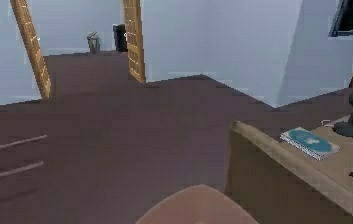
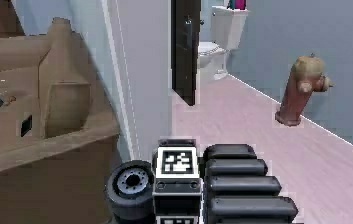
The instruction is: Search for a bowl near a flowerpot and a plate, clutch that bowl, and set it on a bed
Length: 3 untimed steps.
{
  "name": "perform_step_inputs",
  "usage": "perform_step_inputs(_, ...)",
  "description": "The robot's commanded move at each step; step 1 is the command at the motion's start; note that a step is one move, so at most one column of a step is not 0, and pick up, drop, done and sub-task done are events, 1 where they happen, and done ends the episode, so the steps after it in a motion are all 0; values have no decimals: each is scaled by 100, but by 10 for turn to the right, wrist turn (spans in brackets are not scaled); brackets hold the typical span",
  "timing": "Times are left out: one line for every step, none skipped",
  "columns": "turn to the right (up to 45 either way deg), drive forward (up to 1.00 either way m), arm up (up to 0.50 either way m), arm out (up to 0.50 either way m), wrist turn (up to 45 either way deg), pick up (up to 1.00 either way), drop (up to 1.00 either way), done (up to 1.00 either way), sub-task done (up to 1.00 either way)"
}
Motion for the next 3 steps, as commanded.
perform_step_inputs(0, 100, 0, 0, 0, 0, 0, 0, 0)
perform_step_inputs(0, 15, 0, 0, 0, 0, 0, 0, 0)
perform_step_inputs(180, 0, 0, 0, 0, 0, 0, 0, 0)
